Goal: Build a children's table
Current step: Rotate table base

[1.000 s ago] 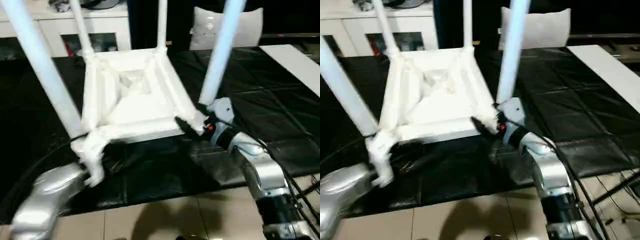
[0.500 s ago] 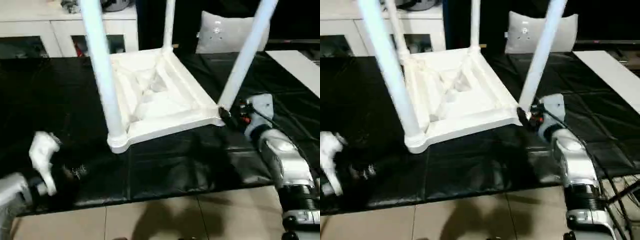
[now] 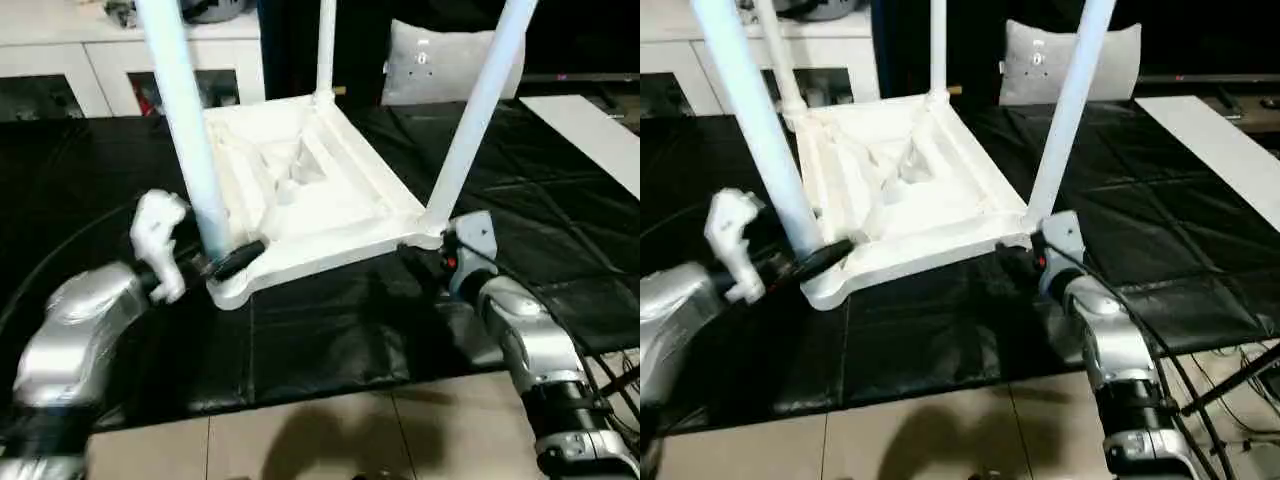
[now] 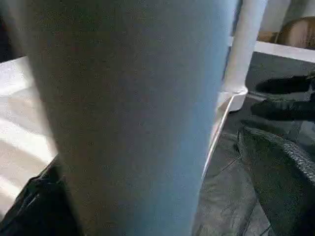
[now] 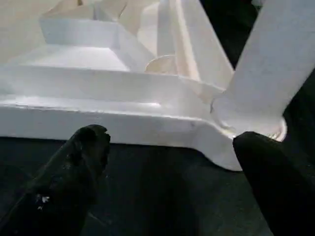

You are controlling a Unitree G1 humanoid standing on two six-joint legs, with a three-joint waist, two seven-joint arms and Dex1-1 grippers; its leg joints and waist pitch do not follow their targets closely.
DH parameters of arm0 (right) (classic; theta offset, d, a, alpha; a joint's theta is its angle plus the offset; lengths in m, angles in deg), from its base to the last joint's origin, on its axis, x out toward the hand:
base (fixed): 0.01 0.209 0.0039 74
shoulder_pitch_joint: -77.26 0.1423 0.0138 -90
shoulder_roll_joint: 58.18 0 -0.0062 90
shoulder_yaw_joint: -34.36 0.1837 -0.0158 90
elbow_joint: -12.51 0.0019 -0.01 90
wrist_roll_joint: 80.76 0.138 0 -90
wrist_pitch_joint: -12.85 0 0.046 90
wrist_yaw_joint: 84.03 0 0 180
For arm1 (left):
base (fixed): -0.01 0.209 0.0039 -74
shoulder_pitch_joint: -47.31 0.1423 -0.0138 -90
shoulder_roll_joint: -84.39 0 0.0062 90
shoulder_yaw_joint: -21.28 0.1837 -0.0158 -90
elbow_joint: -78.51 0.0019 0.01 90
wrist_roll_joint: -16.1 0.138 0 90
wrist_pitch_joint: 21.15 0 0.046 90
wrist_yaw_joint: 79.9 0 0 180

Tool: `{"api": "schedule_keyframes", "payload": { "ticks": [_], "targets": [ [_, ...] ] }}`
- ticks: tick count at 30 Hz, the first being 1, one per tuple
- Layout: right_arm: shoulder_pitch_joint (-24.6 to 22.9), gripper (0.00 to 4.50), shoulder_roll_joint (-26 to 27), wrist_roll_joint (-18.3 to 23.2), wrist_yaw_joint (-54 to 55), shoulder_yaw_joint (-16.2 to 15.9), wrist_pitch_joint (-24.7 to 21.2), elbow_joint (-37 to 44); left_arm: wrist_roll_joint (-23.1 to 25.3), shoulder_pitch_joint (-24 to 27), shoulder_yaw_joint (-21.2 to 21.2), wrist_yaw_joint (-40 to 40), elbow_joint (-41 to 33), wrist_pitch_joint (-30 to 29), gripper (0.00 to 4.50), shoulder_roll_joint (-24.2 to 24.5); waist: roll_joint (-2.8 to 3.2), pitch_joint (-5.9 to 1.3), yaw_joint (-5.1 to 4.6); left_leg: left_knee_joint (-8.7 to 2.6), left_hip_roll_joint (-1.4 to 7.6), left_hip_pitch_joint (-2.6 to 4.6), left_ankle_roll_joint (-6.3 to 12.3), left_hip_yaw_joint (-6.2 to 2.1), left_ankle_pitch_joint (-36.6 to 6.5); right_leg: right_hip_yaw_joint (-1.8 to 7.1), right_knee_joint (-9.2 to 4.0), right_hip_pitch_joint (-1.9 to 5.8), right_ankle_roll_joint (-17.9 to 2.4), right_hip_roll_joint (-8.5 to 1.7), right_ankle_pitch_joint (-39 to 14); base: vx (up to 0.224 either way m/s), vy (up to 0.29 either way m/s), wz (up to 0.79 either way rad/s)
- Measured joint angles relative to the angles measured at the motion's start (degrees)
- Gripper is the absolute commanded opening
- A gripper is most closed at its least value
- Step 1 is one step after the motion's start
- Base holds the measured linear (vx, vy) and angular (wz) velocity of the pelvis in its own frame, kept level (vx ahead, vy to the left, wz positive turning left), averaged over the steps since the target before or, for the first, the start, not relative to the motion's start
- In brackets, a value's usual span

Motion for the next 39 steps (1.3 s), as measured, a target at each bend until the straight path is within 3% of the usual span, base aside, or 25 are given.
{"api": "schedule_keyframes", "payload": {
  "ticks": [5,9,13,21,30,39],
  "targets": [
    [-0.2,4.5,-1.3,-1.9,0.8,-0.7,-1.5,-2.9,-4.1,-1.3,2.5,4.9,-1.5,-2.3,4.42,-1.5,-0.06,0.0,0.98,0.0,-0.03,-0.04,0.02,0.06,0.0,0.04,-0.02,-0.07,0.0,-0.06,0.0,0.0,0.0,0.0],
    [-1.9,4.5,-3.2,-2.1,1.4,-0.5,-2.8,-2.2,-12.0,-0.7,4.5,9.6,-8.1,-9.1,4.42,-3.0,-0.1,-0.01,1.67,0.0,-0.02,-0.11,0.07,0.14,-0.1,0.07,0.09,-0.12,0.0,-0.07,-0.2,0.0,0.0,0.0],
    [-3.9,4.5,-4.1,-2.2,1.4,0.2,-2.8,-2.0,-16.3,-0.9,5.5,11.2,-11.5,-12.3,4.42,-4.5,-0.07,0.0,1.46,0.0,-0.01,0.0,0.05,0.22,-0.1,0.13,0.27,-0.15,0.0,-0.07,-0.2,0.0,0.0,0.0],
    [-1.2,4.5,-3.0,-3.2,1.3,0.2,0.8,-7.5,-17.8,-2.2,10.1,11.9,-13.5,-15.9,4.42,-6.5,-0.01,0.01,0.98,0.0,0.03,0.35,-0.27,0.33,0.0,0.16,0.41,0.02,0.3,-0.07,-0.3,0.0,0.0,0.0],
    [2.7,4.5,-0.2,-4.2,-2.6,-2.9,4.6,-12.2,-17.5,-6.7,14.4,13.0,-13.6,-16.9,4.42,-8.5,-0.06,0.04,-1.5,-0.02,0.15,0.24,-0.1,0.37,0.0,0.14,0.48,-0.14,0.2,0.02,-0.4,0.0,0.0,0.0],
    [5.3,4.5,0.9,-5.6,-5.7,-4.1,8.1,-16.3,-15.4,-9.6,17.2,12.3,-11.0,-15.4,4.42,-13.1,-0.07,0.04,-1.73,-0.02,0.14,0.08,-0.07,0.39,0.0,0.15,0.5,-0.26,0.2,0.01,-0.4,0.0,0.0,0.0]
  ]
}}
